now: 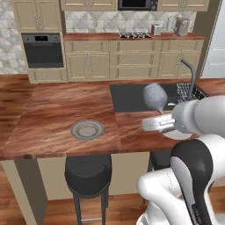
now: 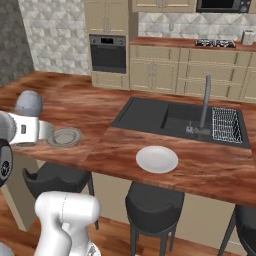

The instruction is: Retrieve the wine glasses from the counter and place one next to each plate.

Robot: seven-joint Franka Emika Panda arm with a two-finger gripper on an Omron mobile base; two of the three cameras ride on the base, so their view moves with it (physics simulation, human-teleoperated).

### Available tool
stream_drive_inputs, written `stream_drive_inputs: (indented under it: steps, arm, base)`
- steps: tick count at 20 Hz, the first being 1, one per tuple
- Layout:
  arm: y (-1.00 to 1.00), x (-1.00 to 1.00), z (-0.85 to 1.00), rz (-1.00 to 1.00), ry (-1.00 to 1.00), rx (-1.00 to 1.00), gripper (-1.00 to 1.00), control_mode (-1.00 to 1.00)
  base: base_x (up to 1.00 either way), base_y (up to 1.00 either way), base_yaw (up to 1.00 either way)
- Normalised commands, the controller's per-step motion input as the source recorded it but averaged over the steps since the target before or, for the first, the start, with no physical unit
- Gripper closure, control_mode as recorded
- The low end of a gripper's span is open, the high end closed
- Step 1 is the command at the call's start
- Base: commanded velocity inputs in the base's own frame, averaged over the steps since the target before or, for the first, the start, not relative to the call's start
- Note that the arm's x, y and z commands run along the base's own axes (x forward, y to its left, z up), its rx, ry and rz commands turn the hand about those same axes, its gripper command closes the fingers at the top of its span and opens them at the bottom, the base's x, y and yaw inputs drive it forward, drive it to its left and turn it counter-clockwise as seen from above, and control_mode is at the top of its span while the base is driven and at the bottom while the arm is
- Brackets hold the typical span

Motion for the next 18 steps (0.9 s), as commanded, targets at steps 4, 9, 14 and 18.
stream_drive_inputs:
  steps: [4, 9, 14, 18]
  arm:
    - [-0.52, 0.44, -0.15, 0.32, 0.0, 0.02, 1.0, -1.0]
    - [-0.24, 0.26, -0.27, 0.37, -0.12, 0.0, 1.0, -1.0]
    - [0.0, 0.18, -0.42, 0.34, -0.3, -0.01, 1.0, -1.0]
    - [0.0, 0.31, -0.44, 0.28, -0.3, 0.0, 1.0, -1.0]
  base:
    - [0.0, 0.0, 0.0]
    - [0.0, 0.0, 0.0]
    - [0.0, 0.0, 0.0]
    - [0.0, 0.0, 0.0]
